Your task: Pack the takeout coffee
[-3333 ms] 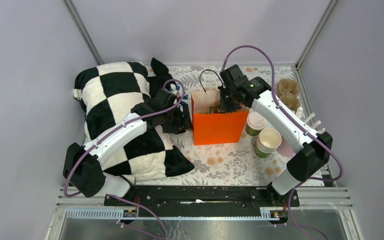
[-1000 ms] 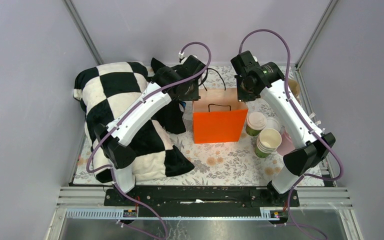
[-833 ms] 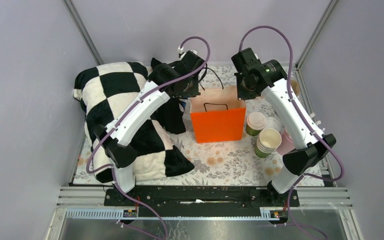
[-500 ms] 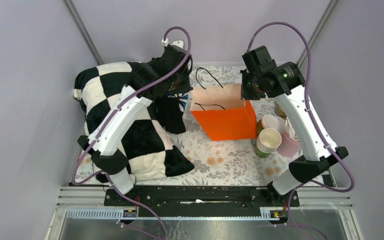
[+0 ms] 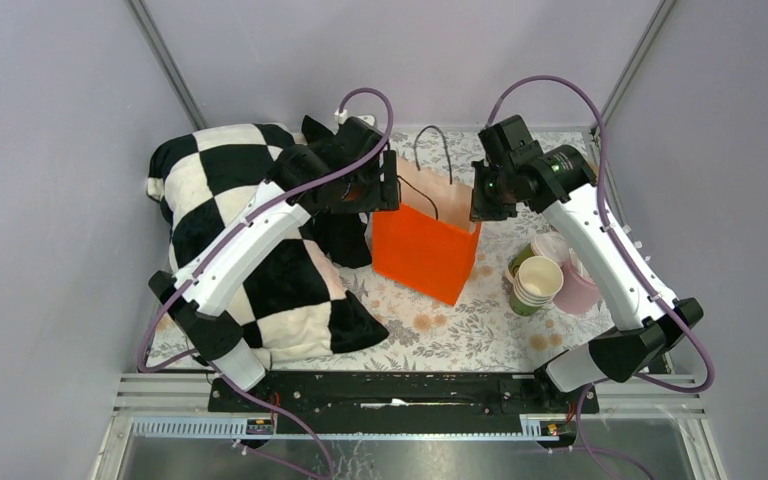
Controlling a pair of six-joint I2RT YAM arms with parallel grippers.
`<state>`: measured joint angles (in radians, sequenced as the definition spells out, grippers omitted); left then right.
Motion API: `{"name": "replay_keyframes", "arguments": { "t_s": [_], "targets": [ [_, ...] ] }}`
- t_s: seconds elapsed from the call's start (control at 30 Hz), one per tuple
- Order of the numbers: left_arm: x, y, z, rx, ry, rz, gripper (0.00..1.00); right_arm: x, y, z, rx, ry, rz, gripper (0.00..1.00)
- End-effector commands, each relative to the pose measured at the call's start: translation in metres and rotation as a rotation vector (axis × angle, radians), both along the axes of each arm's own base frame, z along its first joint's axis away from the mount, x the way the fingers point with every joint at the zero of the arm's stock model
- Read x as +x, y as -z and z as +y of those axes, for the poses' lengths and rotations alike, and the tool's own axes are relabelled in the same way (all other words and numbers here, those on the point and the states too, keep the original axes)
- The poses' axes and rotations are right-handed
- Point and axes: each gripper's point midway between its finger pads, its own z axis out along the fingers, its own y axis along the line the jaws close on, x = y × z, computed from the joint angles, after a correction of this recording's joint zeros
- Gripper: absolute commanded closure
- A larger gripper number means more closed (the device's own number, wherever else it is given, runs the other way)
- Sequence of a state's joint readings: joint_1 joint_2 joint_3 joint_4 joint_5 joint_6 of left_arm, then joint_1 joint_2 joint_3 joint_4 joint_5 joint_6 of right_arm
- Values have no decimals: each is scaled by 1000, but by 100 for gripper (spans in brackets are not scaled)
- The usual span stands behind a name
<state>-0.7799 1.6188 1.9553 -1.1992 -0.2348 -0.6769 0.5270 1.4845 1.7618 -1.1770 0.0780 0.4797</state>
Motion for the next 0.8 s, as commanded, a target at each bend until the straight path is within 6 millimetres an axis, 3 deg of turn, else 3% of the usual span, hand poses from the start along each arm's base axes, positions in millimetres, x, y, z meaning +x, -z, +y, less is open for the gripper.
{"name": "replay_keyframes", "arguments": {
  "t_s": [0.0,0.17,0.23,0.57,0.77],
  "targets": [
    [17,-24,-8,-78,6,-70,22,3,-6,6,44,-19,-41,100],
    [32,-51,6,-135,-31,-151,20,2,3,8,46,-64,-57,100],
    [32,-51,4,-131,-13,-155,18,1,7,8,41,-82,-58,100],
    [40,1,-6,-12,63,-62,18,6,15,8,15,-128,-71,100],
    [52,19,-5,92,96,-52,41,11,9,7,-12,-126,-70,100]
  ]
}}
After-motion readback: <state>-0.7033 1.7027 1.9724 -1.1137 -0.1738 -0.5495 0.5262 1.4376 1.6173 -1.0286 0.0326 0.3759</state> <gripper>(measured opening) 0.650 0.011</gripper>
